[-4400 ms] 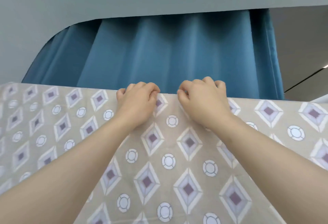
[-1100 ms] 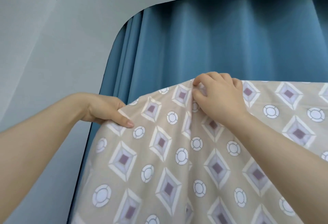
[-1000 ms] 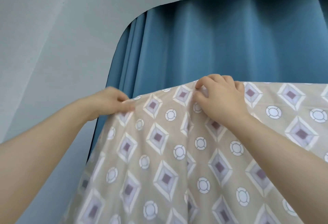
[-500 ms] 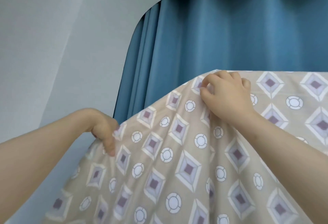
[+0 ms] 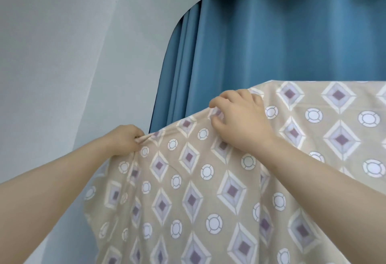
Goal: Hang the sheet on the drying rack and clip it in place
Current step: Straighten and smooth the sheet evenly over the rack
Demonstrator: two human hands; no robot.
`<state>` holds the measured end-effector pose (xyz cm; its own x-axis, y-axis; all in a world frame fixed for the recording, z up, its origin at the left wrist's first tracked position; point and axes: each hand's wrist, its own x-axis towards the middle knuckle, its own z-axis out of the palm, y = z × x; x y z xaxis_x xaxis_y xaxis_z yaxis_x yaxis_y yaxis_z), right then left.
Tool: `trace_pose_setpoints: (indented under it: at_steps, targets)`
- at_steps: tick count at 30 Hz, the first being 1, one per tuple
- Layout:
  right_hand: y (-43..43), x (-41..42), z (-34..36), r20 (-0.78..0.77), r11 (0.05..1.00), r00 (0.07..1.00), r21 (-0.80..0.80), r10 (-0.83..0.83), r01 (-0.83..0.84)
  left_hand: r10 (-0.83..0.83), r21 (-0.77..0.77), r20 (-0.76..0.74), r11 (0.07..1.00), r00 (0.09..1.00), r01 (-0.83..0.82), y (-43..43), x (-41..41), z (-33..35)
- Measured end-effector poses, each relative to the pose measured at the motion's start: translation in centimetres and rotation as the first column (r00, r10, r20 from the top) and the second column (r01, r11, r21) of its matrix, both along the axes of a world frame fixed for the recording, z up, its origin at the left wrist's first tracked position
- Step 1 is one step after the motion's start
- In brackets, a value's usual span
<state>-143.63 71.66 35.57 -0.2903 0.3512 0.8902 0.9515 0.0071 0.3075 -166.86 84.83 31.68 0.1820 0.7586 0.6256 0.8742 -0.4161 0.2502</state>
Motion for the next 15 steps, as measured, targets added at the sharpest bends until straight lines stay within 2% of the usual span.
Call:
trace_pose_setpoints:
  at_steps: [2,3,4,5,6,7,8,9,10,11,13,15]
  targets:
    - [0.8,-1.1,0.2,0.054,0.999,0.998,-0.030,-0.021,0.022,-0.011,0.116,0.160,0.993,0.987,-0.007,-0.4,-0.3,0.0]
    - [1.3,-1.5,0.4,0.074,0.997,0.996,-0.049,-0.051,0.054,-0.056,0.114,0.218,0.993,0.974,0.031,-0.8,-0.5,0.0]
    - [1.9,-1.8,0.7,0.091,0.992,0.991,-0.074,-0.098,0.105,-0.109,0.031,0.242,0.994,0.964,0.105,-1.1,-0.9,0.0]
    - [2.4,-2.0,1.0,0.100,0.981,0.983,-0.108,-0.152,0.163,-0.164,-0.136,0.260,0.969,0.951,0.205,-1.7,-1.4,0.0]
    - [2.8,-2.2,1.4,0.108,0.965,0.974,-0.154,-0.198,0.213,-0.200,-0.321,0.298,0.900,0.934,0.295,-2.4,-2.0,0.0]
    - [3.0,-2.3,1.6,0.116,0.950,0.965,-0.185,-0.233,0.252,-0.210,-0.441,0.363,0.819,0.908,0.366,-3.0,-2.6,-0.1]
    - [3.2,-2.4,1.8,0.115,0.937,0.960,-0.217,-0.255,0.274,-0.214,-0.471,0.448,0.769,0.868,0.433,-3.5,-3.2,-0.1]
    - [3.4,-2.5,2.0,0.112,0.934,0.962,-0.237,-0.249,0.269,-0.208,-0.436,0.516,0.771,0.831,0.464,-3.6,-3.8,0.1]
    - [3.5,-2.6,2.1,0.107,0.935,0.966,-0.247,-0.234,0.253,-0.192,-0.368,0.560,0.814,0.806,0.450,-3.3,-4.2,0.2]
    - [3.5,-2.8,2.2,0.105,0.938,0.970,-0.252,-0.219,0.239,-0.164,-0.289,0.548,0.883,0.820,0.370,-2.9,-4.4,0.3]
    - [3.6,-3.1,2.4,0.104,0.955,0.978,-0.220,-0.179,0.199,-0.028,-0.117,0.414,0.990,0.910,0.083,-1.9,-4.1,0.3]
    - [3.4,-3.2,2.5,0.100,0.972,0.987,-0.187,-0.126,0.143,0.170,0.111,0.282,0.972,0.944,-0.208,-1.5,-2.9,-0.2]
